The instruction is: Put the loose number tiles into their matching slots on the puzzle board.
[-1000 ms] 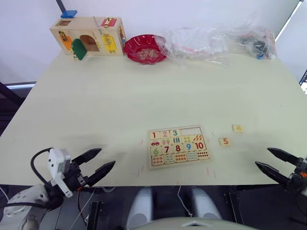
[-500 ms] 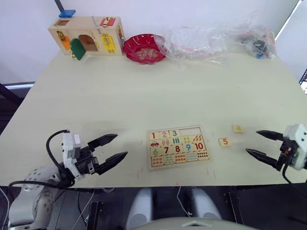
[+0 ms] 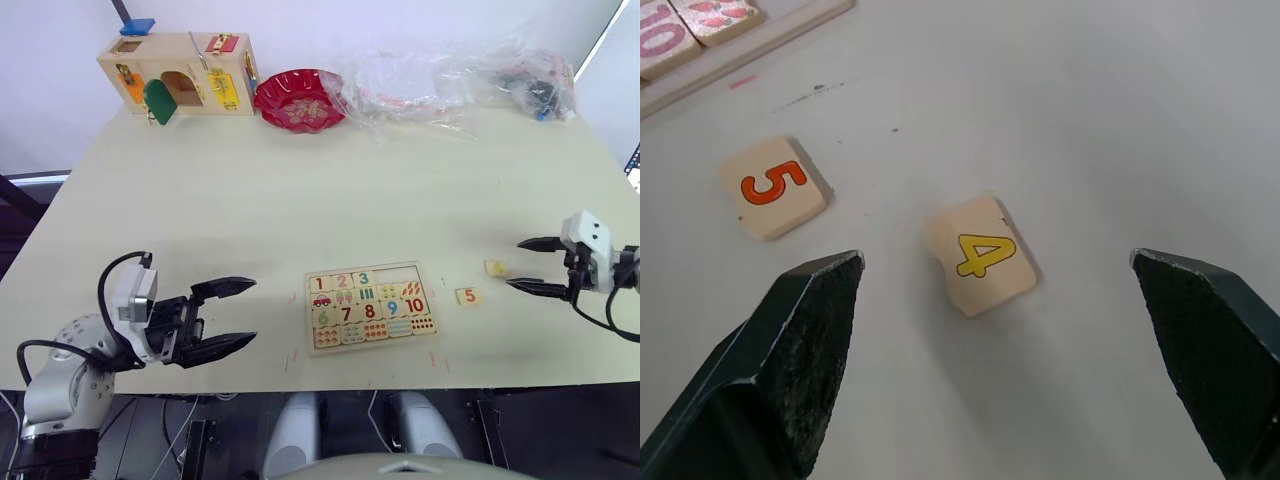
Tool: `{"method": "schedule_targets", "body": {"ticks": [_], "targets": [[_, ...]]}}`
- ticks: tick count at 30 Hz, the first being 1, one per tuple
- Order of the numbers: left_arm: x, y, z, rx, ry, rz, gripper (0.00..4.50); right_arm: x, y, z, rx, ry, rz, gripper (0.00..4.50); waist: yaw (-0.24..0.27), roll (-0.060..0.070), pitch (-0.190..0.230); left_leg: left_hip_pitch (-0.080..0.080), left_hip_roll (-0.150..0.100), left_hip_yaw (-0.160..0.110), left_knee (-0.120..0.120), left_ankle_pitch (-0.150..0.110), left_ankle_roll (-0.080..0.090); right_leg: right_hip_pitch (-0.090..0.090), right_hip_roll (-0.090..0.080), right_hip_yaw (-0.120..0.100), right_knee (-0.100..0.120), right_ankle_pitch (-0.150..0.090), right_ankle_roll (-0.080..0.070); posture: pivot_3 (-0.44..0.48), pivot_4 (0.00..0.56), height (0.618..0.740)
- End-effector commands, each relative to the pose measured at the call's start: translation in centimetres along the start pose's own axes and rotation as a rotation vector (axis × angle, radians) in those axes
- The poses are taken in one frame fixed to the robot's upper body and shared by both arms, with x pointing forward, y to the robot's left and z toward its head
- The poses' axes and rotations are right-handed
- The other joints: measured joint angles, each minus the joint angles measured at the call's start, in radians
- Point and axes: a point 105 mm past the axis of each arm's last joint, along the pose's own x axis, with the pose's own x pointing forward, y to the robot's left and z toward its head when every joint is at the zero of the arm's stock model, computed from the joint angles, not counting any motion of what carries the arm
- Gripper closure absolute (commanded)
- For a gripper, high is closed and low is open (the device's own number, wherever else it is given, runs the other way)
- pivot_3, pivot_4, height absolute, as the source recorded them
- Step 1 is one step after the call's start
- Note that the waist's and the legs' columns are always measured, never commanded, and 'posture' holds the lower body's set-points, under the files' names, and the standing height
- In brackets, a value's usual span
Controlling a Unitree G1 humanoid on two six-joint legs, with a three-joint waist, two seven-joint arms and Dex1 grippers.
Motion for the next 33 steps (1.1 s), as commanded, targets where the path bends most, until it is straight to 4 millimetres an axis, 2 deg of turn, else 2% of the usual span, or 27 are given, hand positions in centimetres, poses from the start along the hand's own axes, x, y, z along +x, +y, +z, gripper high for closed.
{"method": "schedule_targets", "body": {"ticks": [1,17,24,30,32,33], "targets": [[0.1,-0.3,0.7,0.018,-0.021,-0.001,0.09,0.2,-0.4,0.3,-0.027,0.001,0.034,0.00,0.000,0.000,0.000,0.000,0.000,0.000,0.000,0.000,0.000,0.000,0.000,0.000,0.000,0.000,0.000,0.000,0.150,0.740],[0.0,-0.7,1.7,0.032,-0.050,-0.007,0.09,2.0,-1.2,0.2,-0.022,-0.050,0.087,0.00,-0.003,0.002,0.001,0.000,0.000,0.000,0.000,0.000,0.000,0.000,-0.001,0.000,0.000,0.000,0.000,0.000,0.150,0.740],[-1.5,-0.6,1.1,0.028,-0.043,0.024,0.09,2.1,-1.1,-0.2,-0.016,-0.041,0.095,0.00,-0.003,0.003,0.002,0.001,0.000,0.000,0.000,0.000,0.000,0.000,-0.001,0.000,0.000,0.000,0.000,0.000,0.150,0.740],[-1.9,-0.6,0.7,0.027,-0.036,0.041,0.09,2.0,-1.2,-0.5,0.005,-0.036,0.089,0.00,-0.003,0.003,0.002,0.001,0.000,0.001,0.000,0.000,0.000,0.000,-0.001,0.000,0.000,0.000,0.000,0.000,0.150,0.740],[-2.2,-0.6,0.6,0.025,-0.032,0.048,0.00,2.0,-1.1,-0.6,0.012,-0.036,0.091,0.54,-0.003,0.003,0.002,0.001,0.000,0.001,0.000,0.000,0.000,0.000,-0.001,0.000,0.000,0.000,0.000,0.000,0.150,0.740],[-2.3,-0.6,0.5,0.024,-0.031,0.052,0.00,2.0,-1.1,-0.6,0.012,-0.035,0.091,0.96,-0.003,0.003,0.002,0.001,0.000,0.000,0.000,0.000,0.000,0.000,-0.001,0.000,0.000,0.000,0.000,0.000,0.150,0.740]]}}
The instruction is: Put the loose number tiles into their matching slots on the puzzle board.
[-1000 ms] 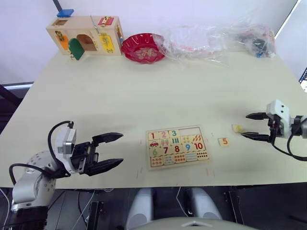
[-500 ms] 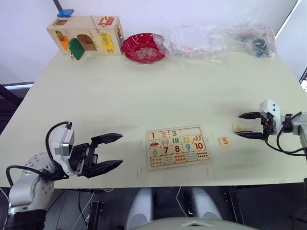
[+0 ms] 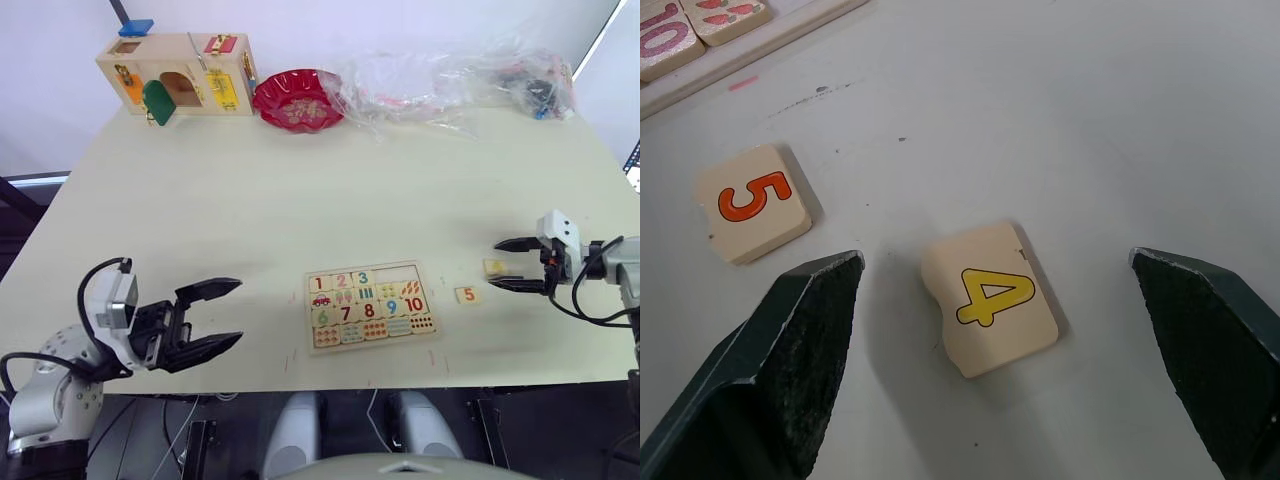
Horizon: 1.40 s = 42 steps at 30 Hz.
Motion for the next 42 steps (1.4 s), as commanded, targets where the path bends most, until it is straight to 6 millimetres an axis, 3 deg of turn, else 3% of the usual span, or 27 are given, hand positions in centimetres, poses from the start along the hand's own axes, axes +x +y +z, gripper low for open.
{"method": "schedule_targets", "body": {"ticks": [1,2,42], "targets": [[-0.8,-0.1,0.3,0.030,0.009,0.012,0.00,-0.6,-0.3,0.3,-0.015,-0.005,-0.018,1.28,0.000,0.000,0.000,0.000,0.000,0.000,0.000,0.000,0.000,0.000,0.000,0.000,0.000,0.000,0.000,0.000,0.150,0.740],[-0.8,-0.1,0.3,0.030,0.010,0.014,0.00,-0.7,-0.3,0.2,-0.017,-0.003,-0.019,1.69,0.000,0.000,0.000,0.000,0.000,0.000,0.000,0.000,0.000,0.000,0.000,0.000,0.000,0.000,0.000,0.000,0.150,0.740],[-1.5,0.0,-0.5,0.033,0.025,0.000,0.00,-1.5,0.1,-1.3,-0.073,0.092,-0.011,1.69,0.003,0.000,0.000,0.000,0.000,0.000,0.000,0.000,0.000,0.000,-0.001,0.000,0.000,0.000,0.000,0.000,0.150,0.740]]}}
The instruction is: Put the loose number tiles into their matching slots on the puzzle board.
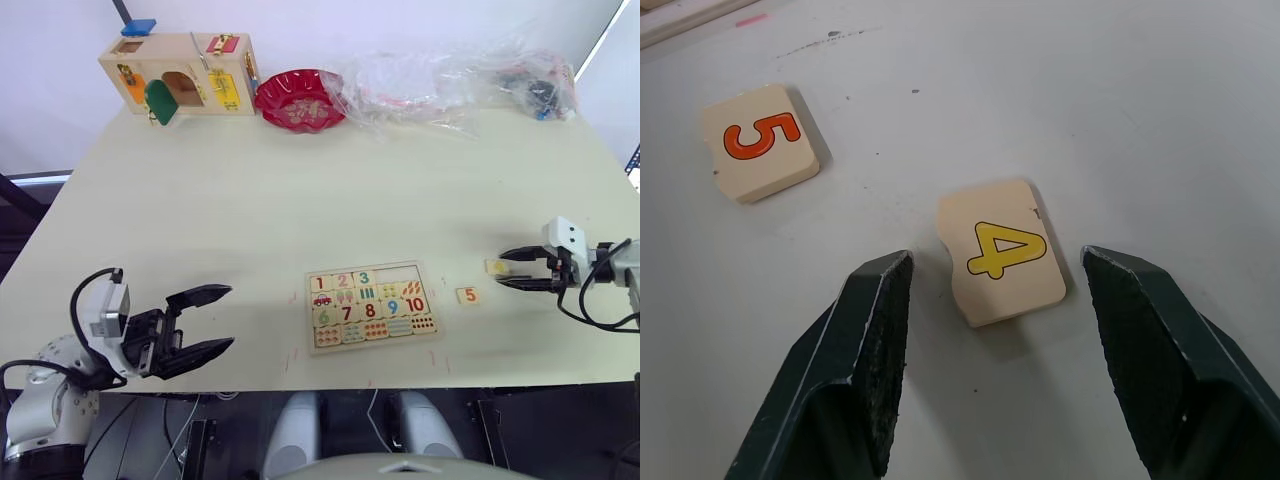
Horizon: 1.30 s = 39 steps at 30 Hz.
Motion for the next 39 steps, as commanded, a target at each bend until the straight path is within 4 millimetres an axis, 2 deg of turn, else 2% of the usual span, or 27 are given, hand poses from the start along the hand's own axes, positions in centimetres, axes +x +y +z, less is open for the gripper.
{"method": "schedule_targets", "body": {"ticks": [1,3,4,6,11,15,19,24,27,28,30,37,39], "targets": [[-0.2,-0.4,0.5,0.032,0.014,-0.037,0.00,-0.6,-0.1,-0.5,0.008,0.030,-0.010,1.96,0.000,0.000,0.000,0.000,0.000,0.000,0.000,0.000,0.000,0.000,0.000,0.000,0.000,0.000,0.000,0.000,0.150,0.740],[-0.2,-0.4,0.5,0.033,0.015,-0.037,0.00,-0.6,-0.1,-0.5,0.009,0.028,-0.010,2.52,0.000,0.000,0.000,0.000,0.000,0.000,0.000,0.000,0.000,0.000,0.000,0.000,0.000,0.000,0.000,0.000,0.150,0.740],[-0.2,-0.4,0.5,0.033,0.015,-0.037,0.00,-0.6,-0.1,-0.5,0.010,0.028,-0.011,3.09,0.000,0.000,0.000,0.000,0.000,0.000,0.000,0.000,0.000,0.000,0.000,0.000,0.000,0.000,0.000,0.000,0.150,0.740],[-0.2,-0.4,0.5,0.034,0.015,-0.036,0.00,-0.6,-0.1,-0.4,0.000,0.030,-0.011,3.62,-0.001,0.000,0.000,0.000,0.000,0.000,0.000,0.000,0.000,0.000,0.000,0.000,0.000,0.000,0.000,0.000,0.150,0.740],[-0.4,-0.3,0.5,0.035,0.012,-0.032,0.00,-0.9,0.0,0.4,-0.039,0.006,-0.015,3.62,-0.001,0.000,0.000,0.000,0.000,0.000,0.000,0.000,0.000,0.000,0.000,0.000,0.000,0.000,0.000,0.000,0.150,0.740],[-0.3,-0.2,0.8,0.041,-0.013,-0.030,0.00,-1.3,0.0,3.3,-0.167,-0.021,-0.048,3.62,0.000,0.001,0.001,0.000,0.000,0.000,0.000,0.000,0.000,0.000,0.000,0.000,0.000,0.000,0.000,0.000,0.150,0.740],[-0.3,-0.2,1.0,0.044,-0.030,-0.024,0.00,-0.7,1.3,6.3,-0.250,-0.009,-0.045,3.62,-0.002,0.003,0.002,0.000,0.000,0.000,0.000,0.000,0.000,-0.001,0.000,0.000,0.000,0.000,0.000,0.000,0.150,0.740],[-0.3,-0.2,0.9,0.044,-0.030,-0.019,0.00,0.5,3.0,9.4,-0.320,0.161,-0.042,3.62,-0.002,0.004,0.002,0.000,0.001,-0.001,0.000,0.000,0.000,-0.001,0.000,0.000,0.000,0.000,0.000,0.000,0.150,0.740],[-0.2,-0.2,0.9,0.044,-0.026,-0.017,0.00,2.4,5.6,13.3,-0.313,0.198,0.074,3.62,-0.004,0.004,0.003,-0.001,0.000,-0.001,0.000,0.000,0.000,-0.002,-0.001,0.000,0.000,0.000,0.000,0.000,0.150,0.740],[-0.2,-0.2,0.8,0.045,-0.024,-0.018,0.00,2.9,6.3,13.9,-0.317,0.222,0.101,3.62,-0.005,0.005,0.003,-0.001,0.000,-0.001,0.000,0.000,0.000,-0.003,-0.001,0.000,0.000,0.000,0.000,0.000,0.150,0.740],[-0.2,0.0,0.9,0.048,-0.025,-0.015,0.00,4.1,6.9,14.3,-0.326,0.284,0.121,3.62,-0.006,0.004,0.003,-0.002,0.001,-0.002,0.000,0.000,0.000,-0.003,-0.005,-0.001,0.000,-0.001,-0.002,0.000,0.150,0.740],[-0.4,0.1,0.7,0.055,-0.020,-0.008,0.00,8.5,9.3,17.3,-0.288,0.311,0.198,3.62,0.000,0.003,0.002,-0.005,-0.001,-0.006,-0.001,0.000,0.000,-0.005,-0.009,-0.007,0.000,-0.001,-0.002,0.000,0.150,0.740],[-0.4,0.0,0.6,0.056,-0.018,-0.006,0.00,9.3,9.7,17.6,-0.278,0.338,0.200,3.62,-0.001,0.003,0.002,-0.014,-0.002,-0.007,0.000,0.000,0.000,-0.013,-0.010,-0.008,0.000,-0.001,-0.002,0.000,0.150,0.740]]}}
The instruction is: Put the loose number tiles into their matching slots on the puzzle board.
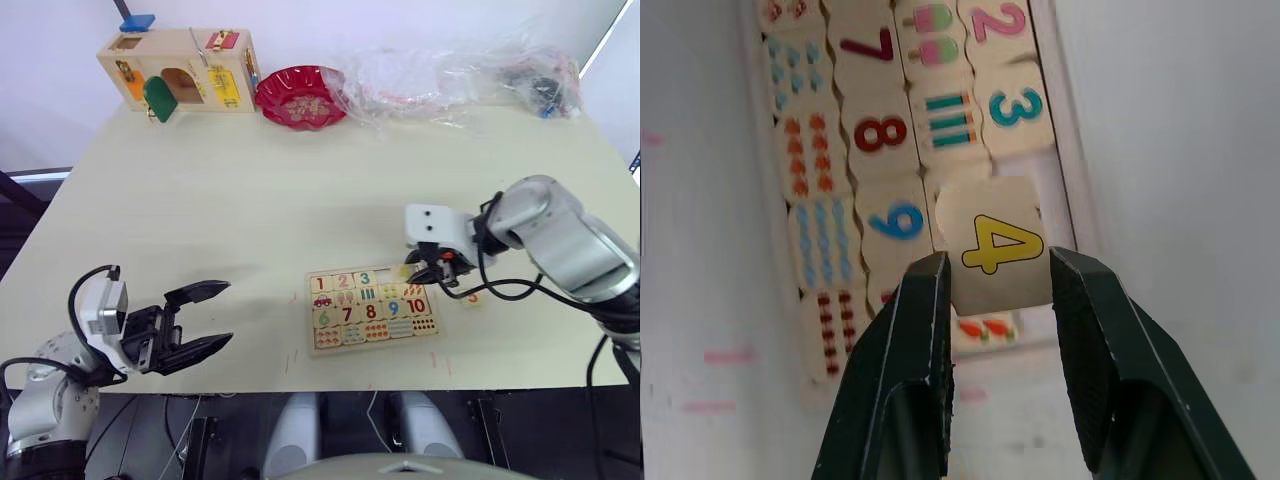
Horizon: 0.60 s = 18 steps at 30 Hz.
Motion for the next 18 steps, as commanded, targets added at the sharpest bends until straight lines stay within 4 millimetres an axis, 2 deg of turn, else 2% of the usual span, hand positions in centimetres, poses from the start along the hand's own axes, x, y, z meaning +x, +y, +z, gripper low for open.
{"method": "schedule_targets", "body": {"ticks": [1,6,18], "targets": [[-0.4,-0.3,0.2,0.031,-0.003,-0.014,0.00,0.9,-0.2,1.5,0.012,0.036,-0.020,3.62,0.000,0.000,0.000,-0.004,0.000,0.000,0.001,0.000,0.000,-0.004,0.000,0.000,0.001,0.000,0.000,0.000,0.150,0.740],[-0.6,-0.2,0.1,0.042,0.000,-0.009,0.00,2.2,-0.3,3.0,0.032,0.063,-0.025,3.62,-0.001,-0.001,0.000,-0.005,-0.001,0.000,-0.001,0.000,0.000,-0.005,-0.002,-0.005,0.000,0.000,0.000,0.000,0.150,0.740],[-0.2,-0.8,-0.3,0.030,-0.002,-0.019,0.00,2.7,-0.5,1.3,0.017,0.169,-0.040,3.62,-0.012,-0.001,0.000,-0.005,-0.002,-0.001,0.000,0.000,0.000,-0.005,-0.001,-0.007,0.001,0.000,0.000,0.000,0.150,0.740]]}}
